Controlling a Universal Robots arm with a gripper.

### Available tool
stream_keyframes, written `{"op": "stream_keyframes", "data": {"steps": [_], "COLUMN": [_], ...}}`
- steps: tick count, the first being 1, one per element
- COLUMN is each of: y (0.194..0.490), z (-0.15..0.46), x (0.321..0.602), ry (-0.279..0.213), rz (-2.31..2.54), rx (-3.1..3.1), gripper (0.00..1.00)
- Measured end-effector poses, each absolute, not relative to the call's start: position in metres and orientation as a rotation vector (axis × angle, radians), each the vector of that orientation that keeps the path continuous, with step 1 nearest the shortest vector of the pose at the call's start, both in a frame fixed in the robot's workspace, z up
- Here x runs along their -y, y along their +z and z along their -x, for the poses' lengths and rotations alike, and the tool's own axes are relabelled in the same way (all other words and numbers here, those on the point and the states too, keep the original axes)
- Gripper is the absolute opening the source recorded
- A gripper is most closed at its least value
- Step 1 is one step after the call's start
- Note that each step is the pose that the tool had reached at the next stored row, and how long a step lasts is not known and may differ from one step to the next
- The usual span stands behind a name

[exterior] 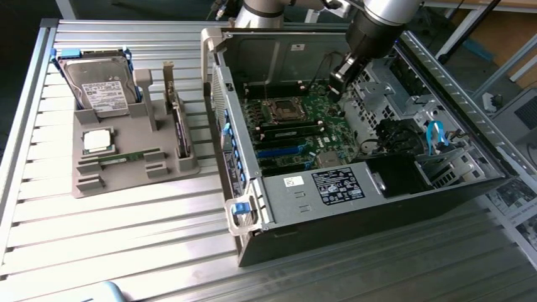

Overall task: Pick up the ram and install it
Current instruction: 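Press down the ram until it locks into place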

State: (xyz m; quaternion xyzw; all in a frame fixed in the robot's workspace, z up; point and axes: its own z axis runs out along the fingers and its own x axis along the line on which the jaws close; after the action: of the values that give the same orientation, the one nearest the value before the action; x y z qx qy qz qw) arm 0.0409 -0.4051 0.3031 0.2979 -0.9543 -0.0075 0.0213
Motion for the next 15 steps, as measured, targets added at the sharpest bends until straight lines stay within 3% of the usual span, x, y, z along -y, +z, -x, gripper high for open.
{"op": "stream_keyframes", "data": {"steps": [15], "y": [0.3031], "z": [-0.0409], "x": [0.4051], "ry": [-0.027], "rz": [-0.754], "rx": [3.007], "gripper": [0.11]}}
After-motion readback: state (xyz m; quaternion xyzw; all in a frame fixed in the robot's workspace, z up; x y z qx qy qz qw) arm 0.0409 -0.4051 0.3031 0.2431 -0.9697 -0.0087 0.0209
